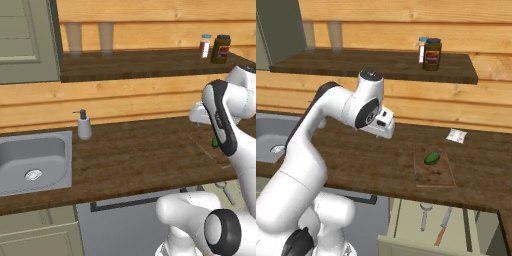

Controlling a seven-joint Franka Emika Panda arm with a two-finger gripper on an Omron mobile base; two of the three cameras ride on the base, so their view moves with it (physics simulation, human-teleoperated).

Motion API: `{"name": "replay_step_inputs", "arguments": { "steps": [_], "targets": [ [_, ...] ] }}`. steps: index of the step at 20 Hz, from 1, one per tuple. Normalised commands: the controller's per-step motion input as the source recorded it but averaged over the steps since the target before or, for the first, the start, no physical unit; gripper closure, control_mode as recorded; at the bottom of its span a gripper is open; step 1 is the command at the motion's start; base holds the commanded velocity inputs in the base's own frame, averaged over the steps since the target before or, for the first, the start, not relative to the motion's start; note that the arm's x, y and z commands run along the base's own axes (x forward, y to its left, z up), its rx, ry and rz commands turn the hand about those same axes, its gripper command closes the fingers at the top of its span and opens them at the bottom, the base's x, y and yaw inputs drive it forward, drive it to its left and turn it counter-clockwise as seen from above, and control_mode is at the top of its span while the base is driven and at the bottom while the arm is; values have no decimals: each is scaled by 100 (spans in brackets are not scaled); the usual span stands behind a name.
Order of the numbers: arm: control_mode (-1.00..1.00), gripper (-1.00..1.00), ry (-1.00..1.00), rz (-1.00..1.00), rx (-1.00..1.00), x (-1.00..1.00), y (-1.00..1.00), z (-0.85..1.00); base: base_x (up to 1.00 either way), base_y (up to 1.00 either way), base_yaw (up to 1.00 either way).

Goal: Place the appropriate cutting tool for cutting the avocado skin on the cutting board.

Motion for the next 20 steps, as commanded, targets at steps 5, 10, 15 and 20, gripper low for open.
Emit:
{"name": "replay_step_inputs", "arguments": {
  "steps": [5,10,15,20],
  "targets": [
    [-100,-100,34,-8,12,-29,-100,-48,0,0,0],
    [-100,-100,24,-12,0,-49,-100,-63,0,0,0],
    [-100,-100,5,-3,0,-48,-90,-78,0,0,0],
    [-100,-100,0,3,0,-28,-41,-66,0,0,0]
  ]
}}
